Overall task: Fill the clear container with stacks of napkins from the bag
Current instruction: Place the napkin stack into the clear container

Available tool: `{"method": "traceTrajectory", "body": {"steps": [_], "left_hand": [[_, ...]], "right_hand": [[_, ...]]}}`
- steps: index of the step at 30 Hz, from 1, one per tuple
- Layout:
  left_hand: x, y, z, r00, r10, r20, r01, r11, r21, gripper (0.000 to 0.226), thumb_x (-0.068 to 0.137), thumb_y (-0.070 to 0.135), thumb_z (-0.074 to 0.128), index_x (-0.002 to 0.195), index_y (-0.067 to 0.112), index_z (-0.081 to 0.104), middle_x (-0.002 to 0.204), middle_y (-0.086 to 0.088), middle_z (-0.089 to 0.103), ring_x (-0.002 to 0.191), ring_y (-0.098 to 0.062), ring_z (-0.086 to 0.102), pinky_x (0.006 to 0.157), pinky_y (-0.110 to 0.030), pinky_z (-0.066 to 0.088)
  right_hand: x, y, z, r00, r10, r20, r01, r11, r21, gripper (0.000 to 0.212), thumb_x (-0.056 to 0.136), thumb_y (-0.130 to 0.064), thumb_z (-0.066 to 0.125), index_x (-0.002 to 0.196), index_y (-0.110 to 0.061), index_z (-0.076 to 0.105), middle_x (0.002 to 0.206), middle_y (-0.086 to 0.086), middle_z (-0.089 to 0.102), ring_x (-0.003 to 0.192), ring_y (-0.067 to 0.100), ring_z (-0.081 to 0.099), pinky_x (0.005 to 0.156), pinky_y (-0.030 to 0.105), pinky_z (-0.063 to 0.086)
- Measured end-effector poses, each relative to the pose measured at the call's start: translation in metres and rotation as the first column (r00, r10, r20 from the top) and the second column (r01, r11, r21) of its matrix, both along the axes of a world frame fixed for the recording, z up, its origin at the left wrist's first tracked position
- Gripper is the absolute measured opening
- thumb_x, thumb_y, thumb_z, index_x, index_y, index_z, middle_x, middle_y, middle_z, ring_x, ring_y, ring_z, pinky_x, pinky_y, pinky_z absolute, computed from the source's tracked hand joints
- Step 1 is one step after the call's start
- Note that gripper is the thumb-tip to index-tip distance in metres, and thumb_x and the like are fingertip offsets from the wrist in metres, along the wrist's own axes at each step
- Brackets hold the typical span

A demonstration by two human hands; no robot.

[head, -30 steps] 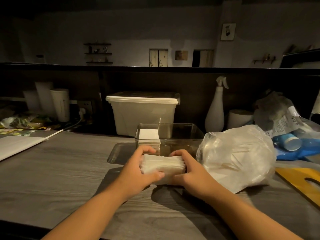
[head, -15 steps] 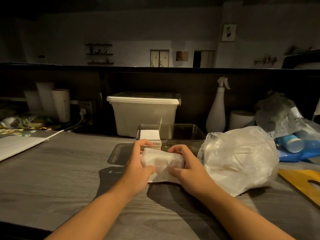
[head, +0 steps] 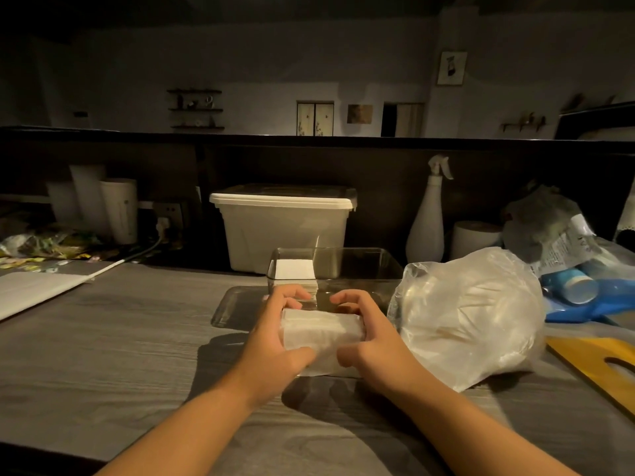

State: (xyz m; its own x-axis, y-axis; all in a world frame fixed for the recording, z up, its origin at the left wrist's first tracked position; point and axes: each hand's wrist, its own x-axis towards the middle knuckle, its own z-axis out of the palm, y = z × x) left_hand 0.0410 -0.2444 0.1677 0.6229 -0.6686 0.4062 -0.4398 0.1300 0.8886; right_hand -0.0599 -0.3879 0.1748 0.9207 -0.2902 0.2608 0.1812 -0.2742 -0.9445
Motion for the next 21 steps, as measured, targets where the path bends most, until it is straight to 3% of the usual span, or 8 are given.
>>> {"method": "traceTrajectory", "body": {"steps": [4,8,12,15,17,21], "left_hand": [[-0.0010,-0.0041,0.0014,0.997,-0.058,-0.050,0.059,0.998,0.013,0.076,0.057,-0.003,0.061,0.123,0.030,0.041,0.113,-0.011,0.048,0.092,-0.025,0.061,0.064,-0.025,0.054],[0.0028,-0.0032,0.0031,0.997,0.008,-0.079,-0.007,1.000,0.017,0.075,0.053,0.002,0.057,0.119,0.034,0.042,0.114,-0.011,0.046,0.095,-0.023,0.054,0.059,-0.019,0.049],[0.0063,-0.0047,-0.0010,0.998,0.024,-0.056,-0.022,0.999,0.034,0.067,0.070,-0.014,0.060,0.114,0.034,0.046,0.111,-0.013,0.050,0.088,-0.022,0.057,0.060,-0.020,0.050],[0.0076,-0.0084,-0.0013,0.993,0.108,-0.046,-0.111,0.992,-0.060,0.066,0.078,-0.024,0.054,0.115,0.029,0.047,0.111,-0.010,0.054,0.094,-0.022,0.060,0.064,-0.022,0.055],[0.0067,-0.0089,-0.0008,0.994,0.076,-0.084,-0.083,0.993,-0.084,0.069,0.077,-0.024,0.055,0.120,0.029,0.044,0.115,-0.007,0.054,0.102,-0.023,0.059,0.066,-0.022,0.055],[0.0014,-0.0075,-0.0002,0.994,-0.029,-0.109,0.034,0.999,0.040,0.076,0.058,0.000,0.060,0.121,0.038,0.041,0.119,-0.008,0.049,0.104,-0.027,0.057,0.070,-0.025,0.055]], "right_hand": [[-0.0012,0.0043,0.0020,0.999,0.028,0.026,-0.028,0.999,0.023,0.066,0.072,0.019,0.060,0.119,-0.026,0.051,0.114,0.001,0.053,0.101,0.020,0.058,0.071,0.025,0.058],[-0.0009,0.0025,0.0013,0.998,-0.046,0.034,0.047,0.998,-0.031,0.066,0.073,0.014,0.063,0.118,-0.031,0.048,0.112,-0.003,0.053,0.101,0.016,0.056,0.071,0.020,0.055],[-0.0026,-0.0021,-0.0023,0.997,-0.081,0.005,0.081,0.994,-0.070,0.058,0.077,0.010,0.063,0.116,-0.030,0.049,0.114,-0.004,0.054,0.098,0.014,0.057,0.068,0.016,0.051],[0.0016,-0.0017,-0.0015,0.986,-0.146,0.081,0.151,0.987,-0.059,0.056,0.077,0.010,0.063,0.114,-0.031,0.053,0.114,-0.004,0.055,0.101,0.016,0.059,0.073,0.023,0.058],[0.0049,-0.0022,-0.0020,0.983,-0.158,0.096,0.161,0.987,-0.027,0.061,0.076,0.010,0.063,0.116,-0.033,0.051,0.117,-0.003,0.054,0.105,0.017,0.059,0.077,0.029,0.061],[0.0052,0.0003,-0.0045,0.999,-0.047,0.009,0.046,0.999,0.025,0.069,0.071,0.014,0.061,0.121,-0.032,0.048,0.117,0.002,0.054,0.104,0.022,0.060,0.080,0.036,0.061]]}}
